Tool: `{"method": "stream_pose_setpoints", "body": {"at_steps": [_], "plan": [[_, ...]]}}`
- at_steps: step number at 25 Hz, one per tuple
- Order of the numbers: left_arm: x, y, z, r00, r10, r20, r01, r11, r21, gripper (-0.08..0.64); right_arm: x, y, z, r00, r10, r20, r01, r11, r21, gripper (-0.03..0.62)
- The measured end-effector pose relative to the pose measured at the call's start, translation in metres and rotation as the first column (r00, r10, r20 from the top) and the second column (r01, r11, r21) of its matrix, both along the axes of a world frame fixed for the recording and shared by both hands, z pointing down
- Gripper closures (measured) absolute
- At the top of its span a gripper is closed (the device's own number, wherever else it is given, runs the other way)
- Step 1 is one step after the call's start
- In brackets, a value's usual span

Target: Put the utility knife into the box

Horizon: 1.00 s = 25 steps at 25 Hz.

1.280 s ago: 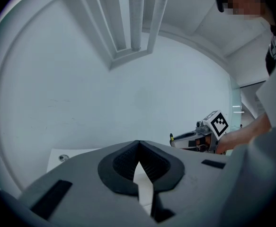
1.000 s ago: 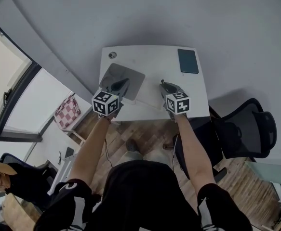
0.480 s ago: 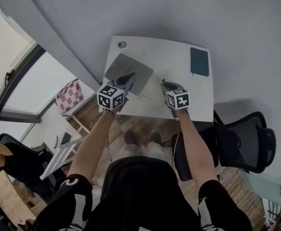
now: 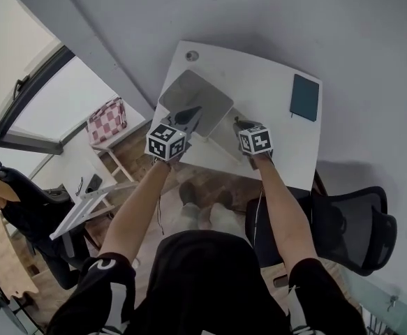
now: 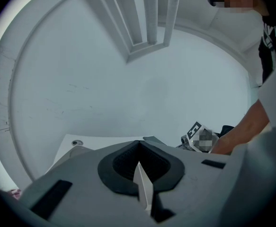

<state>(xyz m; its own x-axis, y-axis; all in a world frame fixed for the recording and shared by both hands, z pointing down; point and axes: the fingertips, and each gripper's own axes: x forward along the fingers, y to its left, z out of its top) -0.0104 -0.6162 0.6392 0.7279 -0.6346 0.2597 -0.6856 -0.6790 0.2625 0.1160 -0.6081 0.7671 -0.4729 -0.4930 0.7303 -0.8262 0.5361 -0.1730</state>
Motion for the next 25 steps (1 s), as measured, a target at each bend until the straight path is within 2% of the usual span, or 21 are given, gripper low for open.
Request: {"method": "stream_pose_setpoints", "body": {"at_steps": [7,17,25], "plan": [[-0.005,-0.007,0.016,0.999,-0.046,-0.005,0.046,0.999,-0.016,0.535,-0.007,-0.002,0.033,0.999,-0.049,-0.021,0.047,0.996,-0.081,0.52],[-0.018,-0.012,0.033,0.995,-0.101,-0.017,0.1,0.994,-0.045,0.535,-0.013,-0.005,0.064,0.995,-0.067,-0.071,0.054,0.984,-0.169,0.518],[-0.022,-0.003,0.044,0.994,-0.11,-0.005,0.109,0.992,-0.069,0.535,-0.02,0.004,0.08,0.996,-0.083,-0.041,0.073,0.975,-0.212,0.514]]}}
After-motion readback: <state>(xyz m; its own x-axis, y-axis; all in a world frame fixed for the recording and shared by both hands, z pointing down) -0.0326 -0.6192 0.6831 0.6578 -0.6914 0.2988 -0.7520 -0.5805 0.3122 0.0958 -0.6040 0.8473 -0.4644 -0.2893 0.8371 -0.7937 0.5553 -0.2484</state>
